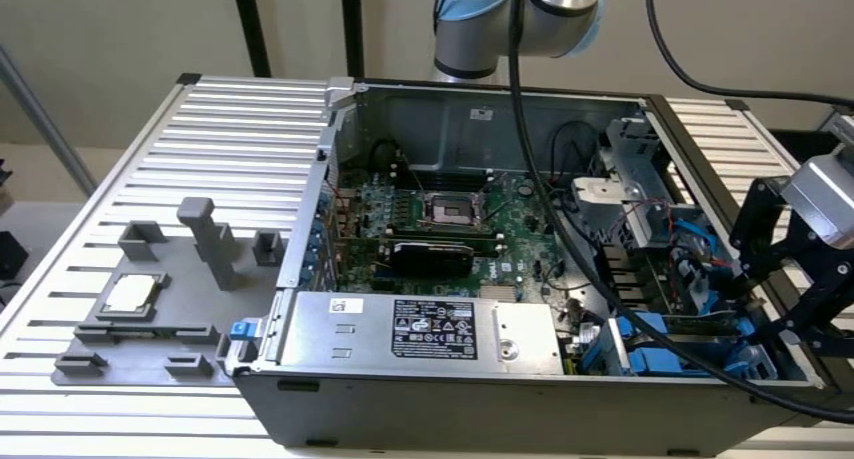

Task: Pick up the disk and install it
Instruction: 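Insert the first disk wire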

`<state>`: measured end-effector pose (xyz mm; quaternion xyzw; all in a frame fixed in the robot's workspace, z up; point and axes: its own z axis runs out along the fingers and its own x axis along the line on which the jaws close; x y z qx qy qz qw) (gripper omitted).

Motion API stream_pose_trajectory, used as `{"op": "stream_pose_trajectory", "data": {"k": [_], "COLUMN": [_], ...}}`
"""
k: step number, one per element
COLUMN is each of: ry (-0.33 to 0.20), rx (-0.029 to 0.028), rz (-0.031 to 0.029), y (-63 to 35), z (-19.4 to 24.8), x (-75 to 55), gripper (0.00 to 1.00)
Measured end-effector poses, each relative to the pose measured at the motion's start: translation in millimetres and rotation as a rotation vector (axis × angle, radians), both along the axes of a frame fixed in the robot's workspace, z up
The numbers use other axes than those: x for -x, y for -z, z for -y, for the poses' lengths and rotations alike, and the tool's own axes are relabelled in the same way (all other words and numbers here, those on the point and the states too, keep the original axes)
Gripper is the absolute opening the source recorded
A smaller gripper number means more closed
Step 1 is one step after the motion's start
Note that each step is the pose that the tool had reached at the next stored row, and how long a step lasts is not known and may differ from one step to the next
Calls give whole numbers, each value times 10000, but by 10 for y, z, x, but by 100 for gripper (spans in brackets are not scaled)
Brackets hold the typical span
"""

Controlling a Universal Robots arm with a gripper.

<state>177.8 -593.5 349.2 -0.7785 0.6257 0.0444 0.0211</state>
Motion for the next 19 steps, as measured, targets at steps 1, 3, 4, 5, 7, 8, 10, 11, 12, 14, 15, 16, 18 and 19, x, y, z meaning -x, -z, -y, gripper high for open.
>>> {"op": "stream_pose_trajectory", "data": {"k": [1,3,4,5,7,8,10,11,12,14,15,16,18,19], "ry": [-81,-230,-304,-376,-516,-586,-718,-788,-863,-1010,-1074,-1129,-1238,-1297], "rx": [-5,-10,-12,-13,-22,-26,-33,-39,-43,-58,-64,-71,-84,-88], "rz": [-4,-12,-15,-17,-21,-23,-28,-29,-31,-32,-32,-32,-33,-34], "y": [0,0,0,-4,-16,-23,-26,-26,-27,-26,-27,-26,-23,-20], "z": [0,0,0,1,1,1,0,0,0,1,1,1,1,0], "x": [0,-1,-1,-1,-1,-1,-1,-1,-1,-4,-9,-15,-29,-37], "gripper": [45,45,45,45,45,45,45,45,45,43,36,36,29,29]}}
